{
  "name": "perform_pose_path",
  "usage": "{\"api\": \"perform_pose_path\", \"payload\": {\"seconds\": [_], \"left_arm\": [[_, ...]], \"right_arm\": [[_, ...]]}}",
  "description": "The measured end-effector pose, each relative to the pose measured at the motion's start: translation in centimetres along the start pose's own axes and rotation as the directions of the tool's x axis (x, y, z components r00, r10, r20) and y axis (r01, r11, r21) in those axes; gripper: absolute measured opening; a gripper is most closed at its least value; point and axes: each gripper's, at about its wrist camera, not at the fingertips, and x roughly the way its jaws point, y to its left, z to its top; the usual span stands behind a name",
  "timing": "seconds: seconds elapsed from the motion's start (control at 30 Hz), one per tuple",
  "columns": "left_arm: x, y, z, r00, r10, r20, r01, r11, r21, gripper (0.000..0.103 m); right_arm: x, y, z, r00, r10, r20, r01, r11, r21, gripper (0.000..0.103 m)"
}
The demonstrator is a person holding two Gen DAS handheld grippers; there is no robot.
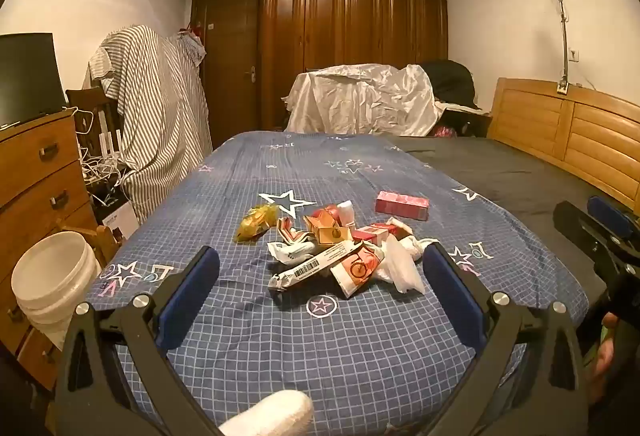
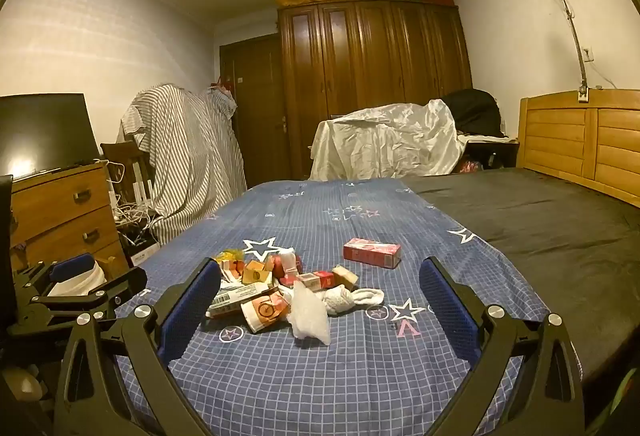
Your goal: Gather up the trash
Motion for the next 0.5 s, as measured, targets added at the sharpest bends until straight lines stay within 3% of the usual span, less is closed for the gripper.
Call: {"api": "perform_pose_path", "payload": {"seconds": [0.5], "left_arm": [[0.52, 0.61, -0.35, 0.999, -0.005, -0.034, 0.005, 1.0, -0.009, 0.098]], "right_arm": [[0.11, 0.48, -0.1, 1.0, 0.009, -0.013, -0.008, 1.0, 0.007, 0.099]]}}
